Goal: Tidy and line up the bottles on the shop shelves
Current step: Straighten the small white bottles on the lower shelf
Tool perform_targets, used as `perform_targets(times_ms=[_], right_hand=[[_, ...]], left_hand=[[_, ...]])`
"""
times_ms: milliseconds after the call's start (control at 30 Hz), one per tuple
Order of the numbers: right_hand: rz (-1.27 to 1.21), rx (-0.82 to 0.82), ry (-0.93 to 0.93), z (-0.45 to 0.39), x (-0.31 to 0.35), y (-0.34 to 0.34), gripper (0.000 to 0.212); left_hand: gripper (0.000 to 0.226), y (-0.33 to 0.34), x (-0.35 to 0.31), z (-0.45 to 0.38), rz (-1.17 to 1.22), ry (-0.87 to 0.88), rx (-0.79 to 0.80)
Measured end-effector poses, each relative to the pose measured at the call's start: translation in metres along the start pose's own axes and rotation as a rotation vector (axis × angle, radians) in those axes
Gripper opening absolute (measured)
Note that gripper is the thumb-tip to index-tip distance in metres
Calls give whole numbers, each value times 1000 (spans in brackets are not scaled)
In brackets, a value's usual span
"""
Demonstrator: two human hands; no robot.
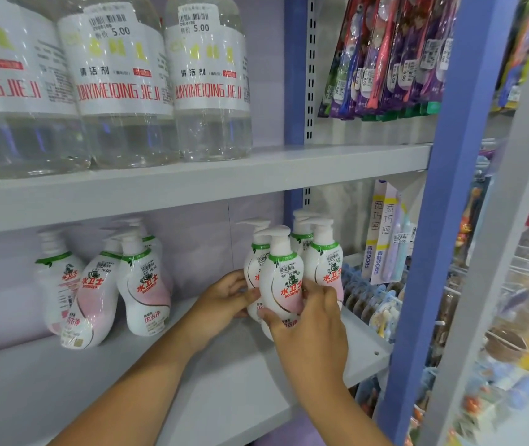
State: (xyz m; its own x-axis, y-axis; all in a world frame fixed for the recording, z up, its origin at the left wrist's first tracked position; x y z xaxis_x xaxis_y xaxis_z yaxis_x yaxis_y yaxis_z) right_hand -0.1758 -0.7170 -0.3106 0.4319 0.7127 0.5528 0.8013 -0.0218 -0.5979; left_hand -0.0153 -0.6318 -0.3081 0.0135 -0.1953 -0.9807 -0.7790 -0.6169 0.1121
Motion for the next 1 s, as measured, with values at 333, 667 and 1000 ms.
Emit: perform_targets(times_ms=[333,667,1000], right_hand=[[30,6,-18,0,-1,0,82],[-303,-150,39,-28,-50,-38,53],[-281,212,47,-48,-79,-10,69]], left_hand=[[35,3,3,1,22,-18,-3],[25,6,-11,25,-189,226,-291],[43,31,0,38,-441,285,-213]])
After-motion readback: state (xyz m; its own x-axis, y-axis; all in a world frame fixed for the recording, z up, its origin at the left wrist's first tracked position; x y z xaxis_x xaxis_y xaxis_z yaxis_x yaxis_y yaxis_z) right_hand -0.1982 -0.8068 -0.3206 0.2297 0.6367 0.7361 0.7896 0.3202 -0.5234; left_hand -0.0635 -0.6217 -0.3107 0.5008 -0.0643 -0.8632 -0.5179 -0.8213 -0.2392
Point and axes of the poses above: each hand's wrist, its own z-axis away from the middle knuckle, its own y-axis out of the palm, x = y × z, the point moved 2 cm from there along -z, towards the middle knuckle, and after that the axes turned 10 degrees about z, right-handed, at the moved point
